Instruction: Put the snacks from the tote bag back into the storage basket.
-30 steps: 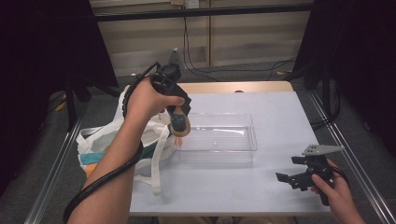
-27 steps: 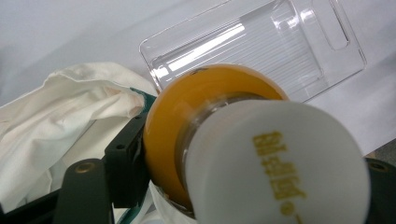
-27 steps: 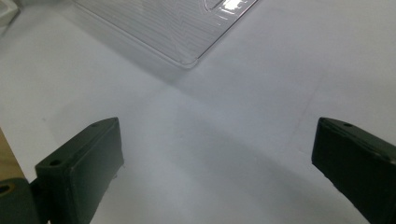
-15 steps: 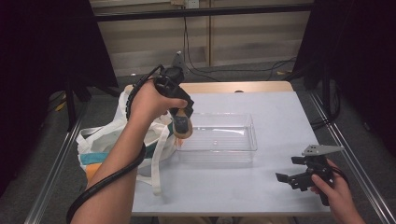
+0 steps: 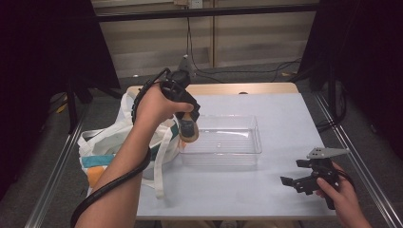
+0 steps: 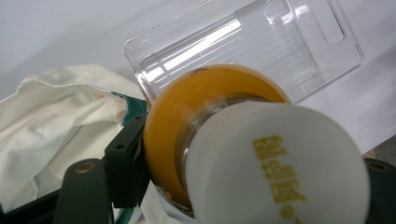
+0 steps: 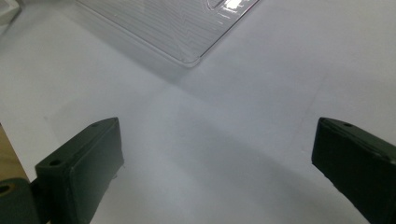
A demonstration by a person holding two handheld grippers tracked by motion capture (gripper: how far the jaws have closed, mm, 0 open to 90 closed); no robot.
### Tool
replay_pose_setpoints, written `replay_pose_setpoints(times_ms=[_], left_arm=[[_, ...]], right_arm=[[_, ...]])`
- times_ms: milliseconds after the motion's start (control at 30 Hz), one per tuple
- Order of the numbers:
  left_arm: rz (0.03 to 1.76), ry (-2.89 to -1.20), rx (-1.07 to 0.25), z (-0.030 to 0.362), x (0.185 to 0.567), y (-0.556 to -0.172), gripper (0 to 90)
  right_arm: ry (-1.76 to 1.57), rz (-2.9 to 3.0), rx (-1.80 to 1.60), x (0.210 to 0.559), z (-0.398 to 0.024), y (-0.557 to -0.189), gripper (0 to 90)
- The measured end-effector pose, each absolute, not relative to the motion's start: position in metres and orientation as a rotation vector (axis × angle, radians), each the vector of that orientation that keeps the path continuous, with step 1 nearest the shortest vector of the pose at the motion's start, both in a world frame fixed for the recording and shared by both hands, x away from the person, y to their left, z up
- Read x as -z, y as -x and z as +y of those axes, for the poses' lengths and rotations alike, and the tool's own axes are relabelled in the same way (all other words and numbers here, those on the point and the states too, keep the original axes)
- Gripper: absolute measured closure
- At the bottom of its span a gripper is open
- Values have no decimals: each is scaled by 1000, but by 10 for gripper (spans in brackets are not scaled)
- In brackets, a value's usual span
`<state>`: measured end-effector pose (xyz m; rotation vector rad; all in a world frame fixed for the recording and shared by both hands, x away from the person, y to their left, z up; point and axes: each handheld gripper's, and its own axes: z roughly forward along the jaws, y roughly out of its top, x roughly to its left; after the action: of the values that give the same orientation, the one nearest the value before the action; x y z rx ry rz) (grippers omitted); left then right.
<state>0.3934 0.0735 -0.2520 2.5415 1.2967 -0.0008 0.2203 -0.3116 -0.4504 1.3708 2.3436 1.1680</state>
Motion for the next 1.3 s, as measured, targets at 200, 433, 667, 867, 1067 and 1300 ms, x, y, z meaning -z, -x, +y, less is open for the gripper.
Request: replay_pose_setpoints(times_ms=[200,433,667,867,1067,1300], left_arm=[[1291,-2550,0,72,256,-392,303],[1292,-2552,15,70,262,-392,303],[1288,-2555,19,69,265,-393,303],[1294,-2550,26,69,270,-393,303],[1299,-2555,30,70,273,-394,303],[1297,-2559,38,71,278,-394,303]], right_arm=[[-1369,2348,-1163,451,-311,-220,19],[-1370,2349,-1162,451,-311,-220,20],[-1369,2355,-1160,452,-310,-220,20],[-1367,2355,-1164,452,-310,-220,20],[-1359,2358,-1158,452,-310,-220,20],[-1355,2363,-1155,453,-310,-221,20]])
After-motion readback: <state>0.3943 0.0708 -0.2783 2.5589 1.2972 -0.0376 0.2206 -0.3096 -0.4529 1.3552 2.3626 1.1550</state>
